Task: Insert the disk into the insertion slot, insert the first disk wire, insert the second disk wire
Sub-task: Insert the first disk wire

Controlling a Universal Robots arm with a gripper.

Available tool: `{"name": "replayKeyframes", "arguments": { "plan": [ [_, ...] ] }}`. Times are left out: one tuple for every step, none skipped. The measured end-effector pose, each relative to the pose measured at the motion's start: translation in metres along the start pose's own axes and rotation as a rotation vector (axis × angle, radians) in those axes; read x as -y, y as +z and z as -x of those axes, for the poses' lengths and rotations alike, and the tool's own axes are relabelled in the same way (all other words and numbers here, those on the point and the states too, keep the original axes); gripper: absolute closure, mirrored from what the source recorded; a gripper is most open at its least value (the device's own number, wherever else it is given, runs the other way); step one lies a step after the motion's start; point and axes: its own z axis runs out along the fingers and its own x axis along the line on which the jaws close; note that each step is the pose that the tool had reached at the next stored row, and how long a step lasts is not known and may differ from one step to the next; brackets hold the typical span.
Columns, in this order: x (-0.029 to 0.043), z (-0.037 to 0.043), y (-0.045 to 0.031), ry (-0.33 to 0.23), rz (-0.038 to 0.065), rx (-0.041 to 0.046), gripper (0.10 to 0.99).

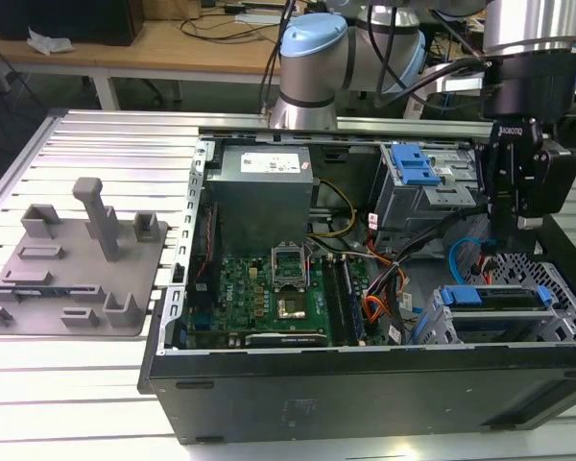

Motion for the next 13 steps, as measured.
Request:
{"name": "replayKeyframes", "arguments": {
  "plan": [
    [-0.0001, 0.0004, 0.0007, 0.0, 0.0, -0.0002, 0.62],
    [-0.0002, 0.0008, 0.0014, 0.0, 0.0, -0.0005, 0.62],
    [-0.0003, 0.0013, 0.0021, 0.0, 0.0, -0.0014, 0.62],
    [-0.0004, 0.0015, 0.0024, 0.0, 0.0, -0.0024, 0.631],
    [-0.0004, 0.0016, 0.0026, 0.0, 0.0, -0.0036, 0.702],
    [-0.0005, 0.002, 0.0029, -0.001, -0.001, -0.0062, 0.765],
    [-0.0005, 0.0023, 0.0031, -0.001, -0.001, -0.008, 0.765],
    [-0.0006, 0.0026, 0.0032, -0.001, -0.001, -0.0096, 0.831],
    [-0.0006, 0.0032, 0.0032, -0.001, -0.001, -0.0119, 0.831],
    [-0.0007, 0.0038, 0.0031, -0.001, -0.002, -0.0142, 0.831],
    [-0.0008, 0.0046, 0.003, -0.002, -0.002, -0.0174, 0.831],
    [-0.0009, 0.0054, 0.0028, -0.002, -0.002, -0.0203, 0.831],
    [-0.001, 0.0067, 0.0023, -0.003, -0.002, -0.0235, 0.831]
  ]
}}
